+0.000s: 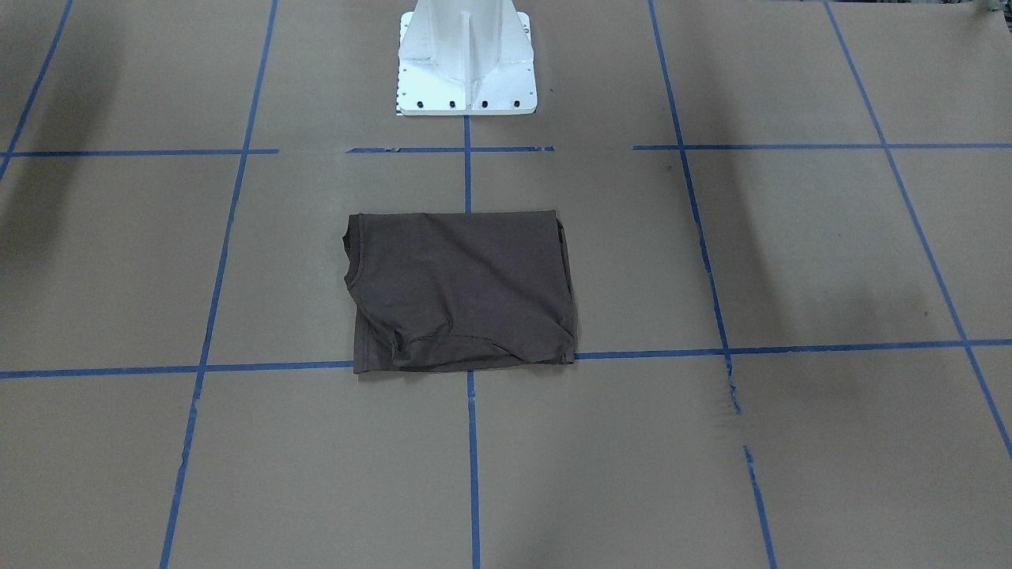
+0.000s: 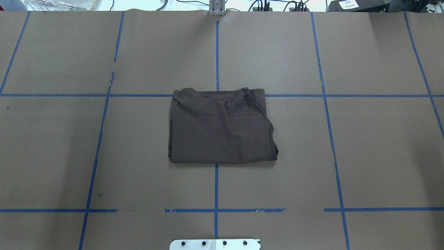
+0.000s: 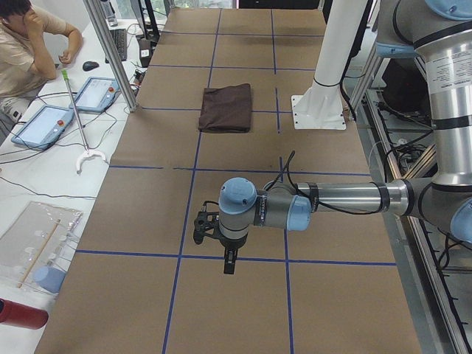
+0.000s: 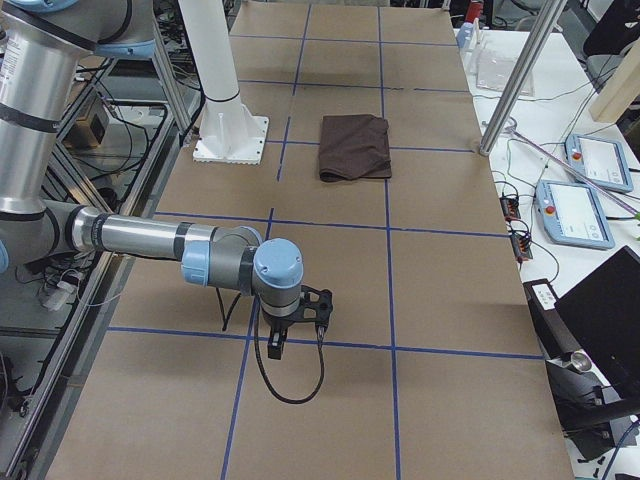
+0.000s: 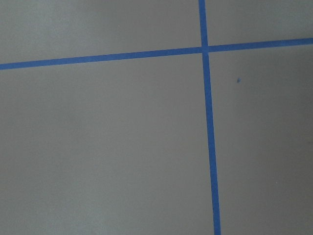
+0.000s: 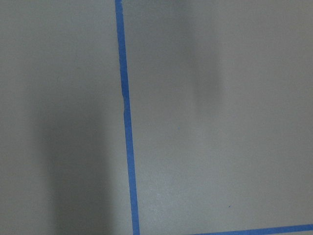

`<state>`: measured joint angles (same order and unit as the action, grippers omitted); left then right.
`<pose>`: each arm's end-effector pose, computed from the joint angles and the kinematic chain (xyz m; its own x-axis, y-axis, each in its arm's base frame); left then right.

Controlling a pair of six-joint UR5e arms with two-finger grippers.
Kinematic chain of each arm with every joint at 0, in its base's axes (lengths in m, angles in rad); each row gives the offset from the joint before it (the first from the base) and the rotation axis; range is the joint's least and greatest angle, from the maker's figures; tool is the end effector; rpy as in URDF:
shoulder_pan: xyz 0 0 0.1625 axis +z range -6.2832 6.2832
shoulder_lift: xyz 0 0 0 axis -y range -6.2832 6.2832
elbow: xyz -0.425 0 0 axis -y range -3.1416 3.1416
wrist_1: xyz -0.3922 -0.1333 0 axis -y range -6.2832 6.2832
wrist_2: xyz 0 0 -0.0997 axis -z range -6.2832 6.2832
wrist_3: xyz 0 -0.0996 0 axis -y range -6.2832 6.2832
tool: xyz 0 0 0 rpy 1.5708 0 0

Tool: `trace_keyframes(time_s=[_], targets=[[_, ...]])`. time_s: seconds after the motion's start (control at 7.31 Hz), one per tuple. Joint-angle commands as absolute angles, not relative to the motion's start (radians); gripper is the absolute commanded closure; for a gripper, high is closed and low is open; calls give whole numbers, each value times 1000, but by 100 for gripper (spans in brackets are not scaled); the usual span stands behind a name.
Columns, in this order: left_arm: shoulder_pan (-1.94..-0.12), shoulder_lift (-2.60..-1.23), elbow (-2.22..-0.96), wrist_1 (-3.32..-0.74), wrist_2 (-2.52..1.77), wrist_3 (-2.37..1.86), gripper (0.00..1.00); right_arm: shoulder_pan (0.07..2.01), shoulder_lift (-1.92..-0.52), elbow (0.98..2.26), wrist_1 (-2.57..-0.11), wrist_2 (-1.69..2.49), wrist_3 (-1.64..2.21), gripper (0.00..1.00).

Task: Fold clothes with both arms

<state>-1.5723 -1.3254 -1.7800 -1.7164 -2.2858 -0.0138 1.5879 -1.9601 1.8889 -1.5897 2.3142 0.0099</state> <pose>-0.0686 -0.3959 0.6528 0.7551 0.0567 -0.6531 0.0119 0.9949 0.1002 0.0714 -0.3214 0.6656 0.7348 0.0833 0.6731 -0.0243 0.9950 -0.0966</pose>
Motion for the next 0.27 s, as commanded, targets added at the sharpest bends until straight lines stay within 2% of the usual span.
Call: trace_keyframes(time_s=[0.0, 0.14], targets=[[-1572, -1325, -1781, -1717, -2287, -14, 0, 1588, -1960, 1887, -1589, 2309, 9, 0], [-1572, -1325, -1781, -1717, -2287, -14, 0, 1588, -1960, 1885, -1589, 2307, 9, 0]])
